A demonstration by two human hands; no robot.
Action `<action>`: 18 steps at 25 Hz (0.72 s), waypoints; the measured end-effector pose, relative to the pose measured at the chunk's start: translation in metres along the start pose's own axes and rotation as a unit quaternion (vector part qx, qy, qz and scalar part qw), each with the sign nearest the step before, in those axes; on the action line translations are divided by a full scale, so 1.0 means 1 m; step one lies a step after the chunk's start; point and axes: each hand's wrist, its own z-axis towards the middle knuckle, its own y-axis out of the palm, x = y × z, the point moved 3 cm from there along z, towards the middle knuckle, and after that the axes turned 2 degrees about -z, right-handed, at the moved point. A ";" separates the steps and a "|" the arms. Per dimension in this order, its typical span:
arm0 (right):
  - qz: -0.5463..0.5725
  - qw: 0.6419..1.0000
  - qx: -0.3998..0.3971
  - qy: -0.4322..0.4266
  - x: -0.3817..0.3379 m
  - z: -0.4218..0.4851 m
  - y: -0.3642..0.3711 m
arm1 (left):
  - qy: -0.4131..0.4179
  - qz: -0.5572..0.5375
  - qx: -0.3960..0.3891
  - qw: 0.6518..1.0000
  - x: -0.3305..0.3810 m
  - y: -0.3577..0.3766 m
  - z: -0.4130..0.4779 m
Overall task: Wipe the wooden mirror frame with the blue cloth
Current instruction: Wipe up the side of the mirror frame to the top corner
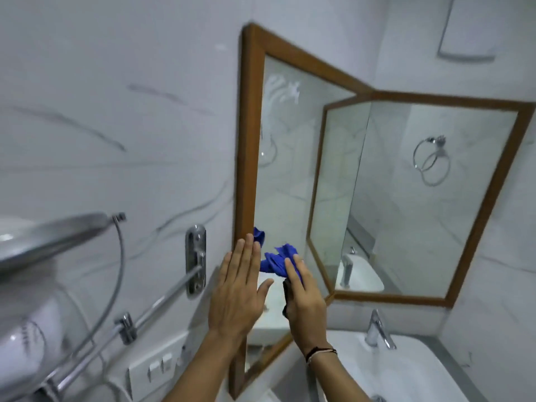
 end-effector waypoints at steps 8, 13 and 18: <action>0.091 0.972 0.214 -0.026 -0.031 0.187 -0.067 | -0.010 0.097 0.168 0.981 -0.031 -0.155 0.226; 0.209 0.938 0.275 0.034 -0.038 0.284 -0.089 | -0.003 0.196 0.158 0.968 -0.041 -0.188 0.279; 0.339 0.909 0.218 0.109 -0.037 0.375 -0.075 | 0.019 0.245 0.190 0.951 -0.042 -0.176 0.280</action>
